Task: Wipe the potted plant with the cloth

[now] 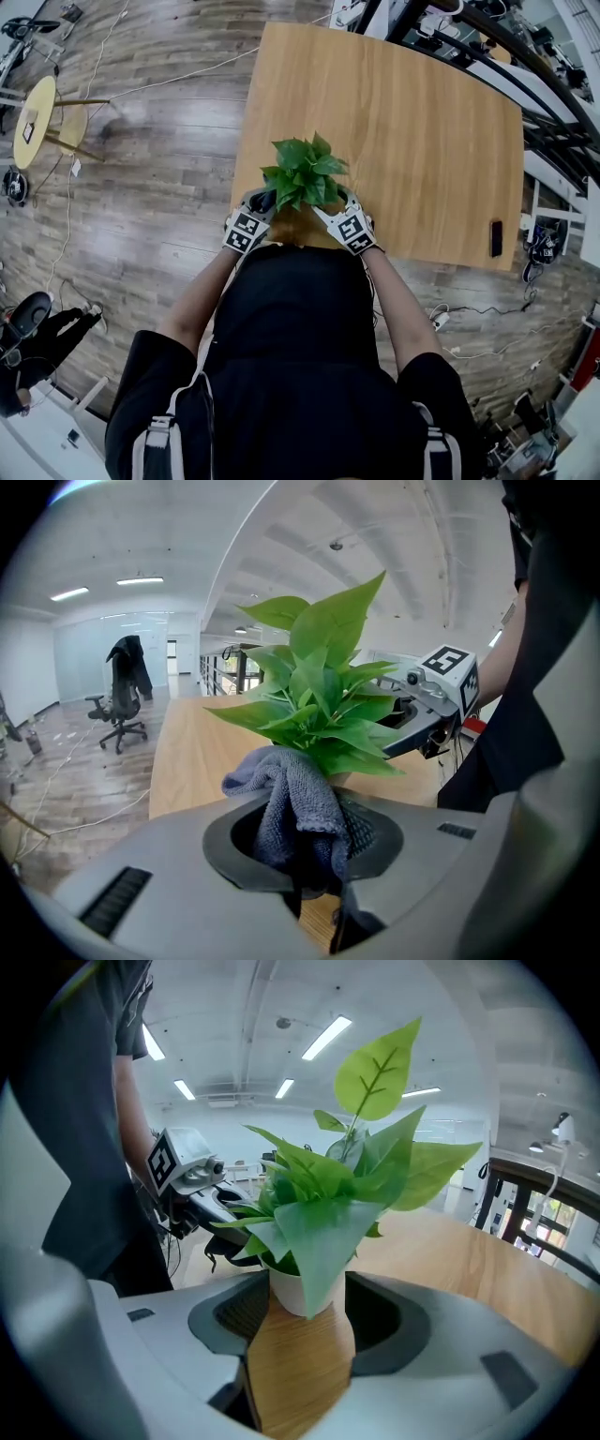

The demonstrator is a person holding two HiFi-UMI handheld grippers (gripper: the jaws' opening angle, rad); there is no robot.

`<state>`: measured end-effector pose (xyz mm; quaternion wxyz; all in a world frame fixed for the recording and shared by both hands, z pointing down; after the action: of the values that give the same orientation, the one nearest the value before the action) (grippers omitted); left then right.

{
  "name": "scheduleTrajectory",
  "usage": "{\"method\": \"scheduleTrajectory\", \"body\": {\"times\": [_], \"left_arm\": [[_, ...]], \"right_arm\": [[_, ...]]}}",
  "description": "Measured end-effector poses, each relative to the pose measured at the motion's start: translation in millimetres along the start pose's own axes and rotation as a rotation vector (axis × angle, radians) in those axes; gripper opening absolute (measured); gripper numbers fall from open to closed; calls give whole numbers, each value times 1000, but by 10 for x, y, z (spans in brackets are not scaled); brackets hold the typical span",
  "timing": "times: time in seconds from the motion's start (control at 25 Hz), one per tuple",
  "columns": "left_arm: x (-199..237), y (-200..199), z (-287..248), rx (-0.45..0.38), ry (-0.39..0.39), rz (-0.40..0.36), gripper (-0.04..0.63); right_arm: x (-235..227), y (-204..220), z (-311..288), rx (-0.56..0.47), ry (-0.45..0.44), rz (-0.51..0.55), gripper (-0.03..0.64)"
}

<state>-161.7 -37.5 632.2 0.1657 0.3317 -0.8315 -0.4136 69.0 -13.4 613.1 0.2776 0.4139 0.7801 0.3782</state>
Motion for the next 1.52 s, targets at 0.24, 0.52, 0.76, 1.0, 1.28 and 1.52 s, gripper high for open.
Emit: {"method": "scheduleTrajectory", "body": {"times": [0.24, 0.52, 0.76, 1.0, 1.28, 1.52], "left_arm": [[4, -42, -67, 11, 41, 4, 115], [-159, -55, -4, 22, 100, -15, 115], [-280, 14, 21, 14, 126, -8, 115], [-253, 17, 15, 15, 117, 10, 115], [-166, 40, 6, 8, 40, 94, 115], [-102, 69, -32, 35, 7, 92, 115]], "right_arm": [[35, -91, -74, 20, -17, 89, 238], [45, -67, -86, -7, 14, 56, 238], [68, -50, -106, -24, 20, 43, 238], [95, -55, -108, -18, 20, 27, 238], [285, 42, -58, -27, -15, 37, 238], [107, 91, 79, -37, 11, -20, 238]]}}
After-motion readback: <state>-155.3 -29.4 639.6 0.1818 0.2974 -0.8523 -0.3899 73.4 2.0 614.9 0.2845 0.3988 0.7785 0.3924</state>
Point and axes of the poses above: the fingertips, and each gripper's own axes: z backward along the fingers, x to its left, y out of its underside, the point moved 10 cm from there along z, backward along the fingers, and after that the axes turned 13 degrees about -y, right-handed, at the moved point
